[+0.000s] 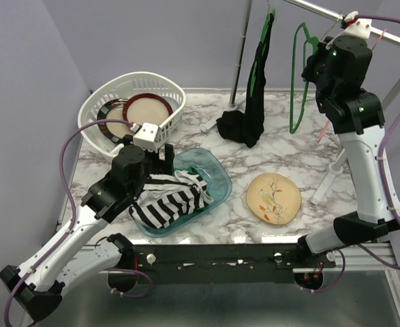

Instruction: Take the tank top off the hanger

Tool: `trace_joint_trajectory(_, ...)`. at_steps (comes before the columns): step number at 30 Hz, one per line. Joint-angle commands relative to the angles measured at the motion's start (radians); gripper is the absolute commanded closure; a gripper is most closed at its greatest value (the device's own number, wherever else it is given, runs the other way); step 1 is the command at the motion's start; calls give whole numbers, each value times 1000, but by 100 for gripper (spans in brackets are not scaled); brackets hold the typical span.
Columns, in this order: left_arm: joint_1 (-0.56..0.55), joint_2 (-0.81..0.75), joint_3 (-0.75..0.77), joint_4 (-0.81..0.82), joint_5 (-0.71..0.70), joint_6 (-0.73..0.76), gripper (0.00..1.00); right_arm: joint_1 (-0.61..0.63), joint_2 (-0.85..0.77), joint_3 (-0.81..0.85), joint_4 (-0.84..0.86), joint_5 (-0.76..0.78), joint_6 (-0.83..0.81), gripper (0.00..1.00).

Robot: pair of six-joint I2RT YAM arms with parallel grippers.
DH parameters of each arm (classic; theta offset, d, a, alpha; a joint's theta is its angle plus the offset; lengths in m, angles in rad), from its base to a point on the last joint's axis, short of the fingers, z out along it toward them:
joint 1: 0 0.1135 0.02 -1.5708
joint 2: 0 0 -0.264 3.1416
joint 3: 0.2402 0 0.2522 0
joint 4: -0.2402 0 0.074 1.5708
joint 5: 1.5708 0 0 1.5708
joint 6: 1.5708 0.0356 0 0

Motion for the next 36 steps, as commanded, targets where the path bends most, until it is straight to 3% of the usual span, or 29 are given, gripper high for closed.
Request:
trace_joint_trajectory(1, 2, -32, -7, 24, -26, 9, 1, 39, 106, 156, 80, 261, -111, 99)
trace_joint_trajectory(9, 3, -68, -33, 65, -35, 12, 1, 63, 241, 242, 152, 445, -221, 99)
trace_joint_trajectory(16, 6, -48, -43, 70, -48, 21, 1, 62, 218, 119, 379, 479, -347, 99)
trace_joint_trajectory(20, 9, -28, -33, 58, -60, 21, 1, 51, 306, 234, 231, 462, -288, 99)
trace_joint_trajectory(36, 9, -46, -33, 55, -43, 23, 1, -22, 337, 205, 57, 372, -59, 99)
